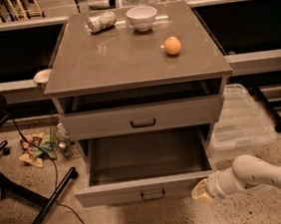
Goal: Close middle drawer
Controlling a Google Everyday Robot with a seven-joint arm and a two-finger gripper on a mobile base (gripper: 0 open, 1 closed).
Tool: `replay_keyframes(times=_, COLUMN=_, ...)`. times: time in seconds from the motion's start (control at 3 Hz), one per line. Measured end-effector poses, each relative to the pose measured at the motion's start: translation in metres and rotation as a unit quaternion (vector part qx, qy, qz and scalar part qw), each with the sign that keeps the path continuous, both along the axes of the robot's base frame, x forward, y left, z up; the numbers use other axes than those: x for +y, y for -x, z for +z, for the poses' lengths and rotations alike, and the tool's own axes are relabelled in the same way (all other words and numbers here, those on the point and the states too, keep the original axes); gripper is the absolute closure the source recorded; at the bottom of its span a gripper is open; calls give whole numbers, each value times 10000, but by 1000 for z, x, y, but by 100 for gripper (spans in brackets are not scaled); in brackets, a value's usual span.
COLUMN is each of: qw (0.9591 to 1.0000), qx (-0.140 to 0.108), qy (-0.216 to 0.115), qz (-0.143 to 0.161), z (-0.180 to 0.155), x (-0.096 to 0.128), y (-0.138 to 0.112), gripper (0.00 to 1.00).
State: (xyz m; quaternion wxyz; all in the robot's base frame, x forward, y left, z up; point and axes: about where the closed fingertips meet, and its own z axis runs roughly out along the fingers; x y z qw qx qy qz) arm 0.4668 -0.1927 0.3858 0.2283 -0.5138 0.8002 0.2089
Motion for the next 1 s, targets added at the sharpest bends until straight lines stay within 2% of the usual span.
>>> replay_keyframes(times=0.33, qw=9999, qx=-144, qy=-8, qz=80, z=1, x=-2, y=-3, gripper=100)
replay_keyframes(times=0.67, qw=9981, qx=-502, qy=-39, qz=366, z=6, x=-6, y=-13, gripper=100)
replay_keyframes(times=1.0, qw=9953, qx=-762, qy=-74, qz=594, z=11, x=-8, y=-26, gripper=81)
